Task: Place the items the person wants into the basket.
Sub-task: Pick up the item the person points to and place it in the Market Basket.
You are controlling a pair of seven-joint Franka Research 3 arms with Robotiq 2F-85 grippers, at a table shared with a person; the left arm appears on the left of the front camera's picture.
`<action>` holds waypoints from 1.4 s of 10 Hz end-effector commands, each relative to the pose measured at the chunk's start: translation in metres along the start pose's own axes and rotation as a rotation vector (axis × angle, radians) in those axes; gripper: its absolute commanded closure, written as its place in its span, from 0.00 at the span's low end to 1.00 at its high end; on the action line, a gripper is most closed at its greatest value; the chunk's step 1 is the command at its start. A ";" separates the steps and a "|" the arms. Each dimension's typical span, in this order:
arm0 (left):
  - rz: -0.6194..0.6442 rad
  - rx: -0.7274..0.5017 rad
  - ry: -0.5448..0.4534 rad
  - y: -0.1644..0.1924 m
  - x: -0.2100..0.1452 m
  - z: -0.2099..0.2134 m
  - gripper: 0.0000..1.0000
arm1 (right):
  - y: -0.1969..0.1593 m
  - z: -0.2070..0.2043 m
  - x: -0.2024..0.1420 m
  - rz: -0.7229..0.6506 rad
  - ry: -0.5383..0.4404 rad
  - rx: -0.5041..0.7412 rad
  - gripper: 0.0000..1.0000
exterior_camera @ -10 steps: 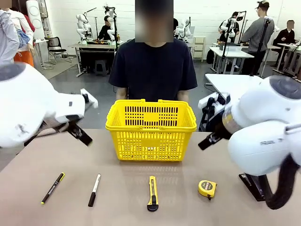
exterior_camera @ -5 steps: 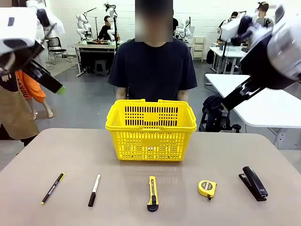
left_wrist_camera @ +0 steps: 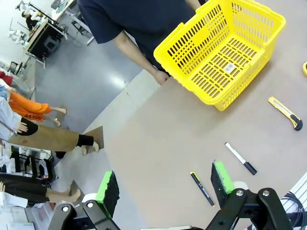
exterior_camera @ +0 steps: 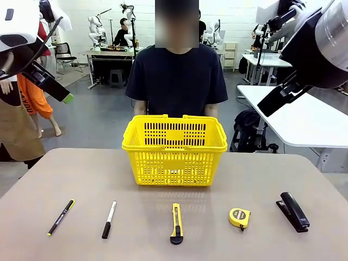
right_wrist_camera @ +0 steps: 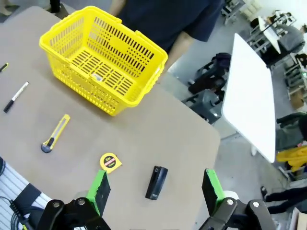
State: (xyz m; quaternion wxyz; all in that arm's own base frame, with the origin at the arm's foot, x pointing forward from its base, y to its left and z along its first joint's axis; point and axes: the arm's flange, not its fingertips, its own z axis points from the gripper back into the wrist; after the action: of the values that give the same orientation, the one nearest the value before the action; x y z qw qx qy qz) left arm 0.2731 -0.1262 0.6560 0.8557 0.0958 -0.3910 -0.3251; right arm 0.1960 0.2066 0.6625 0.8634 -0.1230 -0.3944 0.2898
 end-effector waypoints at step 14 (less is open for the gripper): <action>0.533 -0.681 -0.160 0.293 -0.245 0.002 0.00 | -0.297 0.027 -0.292 -0.728 -0.288 0.624 0.00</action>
State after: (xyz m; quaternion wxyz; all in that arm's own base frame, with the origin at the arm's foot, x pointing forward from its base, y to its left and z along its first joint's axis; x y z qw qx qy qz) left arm 0.2888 0.2549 0.6423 0.8666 -0.3116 -0.3234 -0.2174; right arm 0.1439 -0.2177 0.6245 0.8289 0.3634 -0.4184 0.0760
